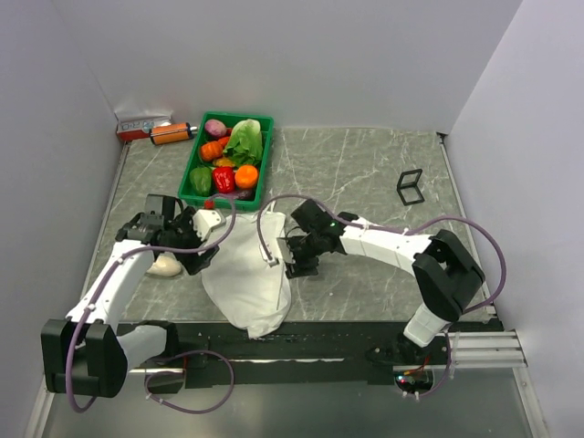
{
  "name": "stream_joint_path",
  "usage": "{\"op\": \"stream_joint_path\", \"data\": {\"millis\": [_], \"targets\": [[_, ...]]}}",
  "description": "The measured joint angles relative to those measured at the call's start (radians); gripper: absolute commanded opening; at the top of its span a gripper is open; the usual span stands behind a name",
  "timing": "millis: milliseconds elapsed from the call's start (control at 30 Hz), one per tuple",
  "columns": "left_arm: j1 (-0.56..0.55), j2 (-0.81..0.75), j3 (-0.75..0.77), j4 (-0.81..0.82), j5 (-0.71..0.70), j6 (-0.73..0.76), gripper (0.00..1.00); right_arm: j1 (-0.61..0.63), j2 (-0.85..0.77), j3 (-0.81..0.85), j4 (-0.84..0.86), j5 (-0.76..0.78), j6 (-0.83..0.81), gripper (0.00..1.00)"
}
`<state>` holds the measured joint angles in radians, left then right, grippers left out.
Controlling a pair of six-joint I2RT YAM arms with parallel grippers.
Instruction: Remove the brooch from the garment
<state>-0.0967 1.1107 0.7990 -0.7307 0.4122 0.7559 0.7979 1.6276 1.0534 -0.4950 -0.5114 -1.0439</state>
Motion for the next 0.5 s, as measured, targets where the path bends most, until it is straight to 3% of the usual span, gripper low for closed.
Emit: {"op": "stream_joint_path", "data": {"millis": [200, 333, 433, 500], "targets": [[0.006, 0.0, -0.053, 0.002, -0.026, 0.04, 0.98, 0.073, 0.0, -0.04, -0.016, -0.039, -0.133, 0.66], [0.061, 0.061, -0.06, 0.01, -0.02, 0.068, 0.91, 0.121, 0.007, -0.069, -0.024, -0.078, -0.207, 0.65], [0.137, 0.161, -0.017, -0.023, 0.023, 0.07, 0.88, 0.154, 0.039, -0.08, -0.015, -0.103, -0.249, 0.54], [0.178, 0.215, 0.02, -0.035, 0.055, 0.069, 0.87, 0.172, 0.071, -0.091, 0.003, -0.106, -0.264, 0.32]]}}
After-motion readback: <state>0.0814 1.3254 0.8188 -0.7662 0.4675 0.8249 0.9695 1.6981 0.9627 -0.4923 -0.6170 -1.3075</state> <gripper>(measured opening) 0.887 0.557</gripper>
